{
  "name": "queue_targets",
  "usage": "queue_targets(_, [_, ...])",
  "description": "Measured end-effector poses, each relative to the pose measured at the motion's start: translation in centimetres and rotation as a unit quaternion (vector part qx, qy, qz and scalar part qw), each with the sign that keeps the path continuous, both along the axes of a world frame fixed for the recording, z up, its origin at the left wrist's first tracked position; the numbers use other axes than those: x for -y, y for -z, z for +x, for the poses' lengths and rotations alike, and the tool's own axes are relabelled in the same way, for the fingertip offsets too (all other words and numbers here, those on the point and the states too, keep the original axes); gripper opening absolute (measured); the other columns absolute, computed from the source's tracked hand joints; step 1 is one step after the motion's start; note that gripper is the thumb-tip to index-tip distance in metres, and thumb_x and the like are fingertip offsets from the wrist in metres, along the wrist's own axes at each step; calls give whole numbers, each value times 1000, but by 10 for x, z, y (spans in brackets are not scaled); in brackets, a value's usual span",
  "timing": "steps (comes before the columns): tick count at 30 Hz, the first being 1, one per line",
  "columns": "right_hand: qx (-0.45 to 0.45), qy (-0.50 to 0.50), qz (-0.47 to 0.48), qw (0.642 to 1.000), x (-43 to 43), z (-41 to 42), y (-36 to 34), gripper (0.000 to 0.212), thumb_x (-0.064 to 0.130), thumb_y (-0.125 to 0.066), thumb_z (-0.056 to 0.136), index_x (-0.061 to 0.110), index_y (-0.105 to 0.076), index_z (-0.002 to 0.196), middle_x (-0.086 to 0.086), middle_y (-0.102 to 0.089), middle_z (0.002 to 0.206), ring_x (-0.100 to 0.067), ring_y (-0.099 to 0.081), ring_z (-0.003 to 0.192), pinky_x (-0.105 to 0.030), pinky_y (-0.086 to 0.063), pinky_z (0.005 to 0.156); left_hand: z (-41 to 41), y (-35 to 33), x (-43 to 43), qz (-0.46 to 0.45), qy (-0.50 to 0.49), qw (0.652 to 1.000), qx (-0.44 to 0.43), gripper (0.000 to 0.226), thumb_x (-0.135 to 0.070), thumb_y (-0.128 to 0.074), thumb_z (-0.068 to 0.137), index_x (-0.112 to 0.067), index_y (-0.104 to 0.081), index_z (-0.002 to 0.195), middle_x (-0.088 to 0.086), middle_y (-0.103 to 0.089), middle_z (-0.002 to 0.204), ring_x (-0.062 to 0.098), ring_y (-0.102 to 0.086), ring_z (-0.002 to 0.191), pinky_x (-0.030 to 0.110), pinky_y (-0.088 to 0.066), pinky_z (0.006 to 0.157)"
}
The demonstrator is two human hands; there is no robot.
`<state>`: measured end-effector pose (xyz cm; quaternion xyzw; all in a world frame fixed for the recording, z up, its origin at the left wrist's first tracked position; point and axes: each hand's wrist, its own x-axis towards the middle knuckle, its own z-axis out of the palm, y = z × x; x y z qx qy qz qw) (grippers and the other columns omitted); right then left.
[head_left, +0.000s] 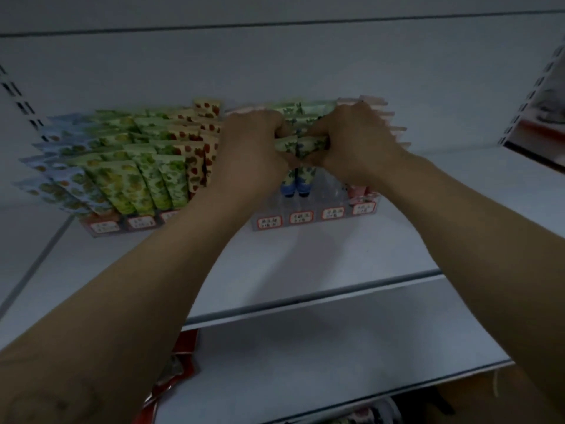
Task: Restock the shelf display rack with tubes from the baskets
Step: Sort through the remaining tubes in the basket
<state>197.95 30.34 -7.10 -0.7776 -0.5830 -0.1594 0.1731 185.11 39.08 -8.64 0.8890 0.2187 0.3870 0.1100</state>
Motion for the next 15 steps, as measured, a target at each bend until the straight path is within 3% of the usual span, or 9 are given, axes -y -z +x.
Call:
queue_targets(2, [-1, 7, -2, 1000, 0, 2, -1, 16, 33, -69, 83, 18, -71, 84, -10, -67, 76, -29, -59, 73, -31, -46, 65, 2, 4, 4, 8, 5, 1000, -7, 23, -22, -77, 74, -4, -66, 85, 7, -64, 85, 19, -56, 79, 34, -44, 66])
queue_targets(6, [21, 26, -8, 999, -1, 2, 3, 13, 29, -68, 82, 21, -73, 91, -13, -68, 82, -34, -61, 79, -34, -50, 67, 8, 11, 1, -26, 5, 999, 20, 15, -17, -78, 72, -12, -64, 76, 1, -65, 75, 14, -58, 69, 33, -49, 59])
queue_targets(10, [27, 42, -18, 999, 0, 4, 2, 18, 33, -68, 82, 18, -74, 89, -14, -67, 83, -34, -60, 80, -31, -44, 63, 6, 10, -2, -68, 9, 997, 30, 20, -12, -80, 68, -5, -62, 74, 8, -64, 74, 18, -58, 69, 32, -44, 58])
queue_targets(15, [9, 37, -16, 999, 2, 1, 0, 18, 28, -69, 81, 13, -72, 88, -14, -64, 79, -34, -60, 82, -28, -37, 63, -2, 15, 2, -119, 31, 991, 58, 24, -2, -79, 65, -3, -55, 71, 1, -53, 71, 11, -49, 68, 29, -40, 54])
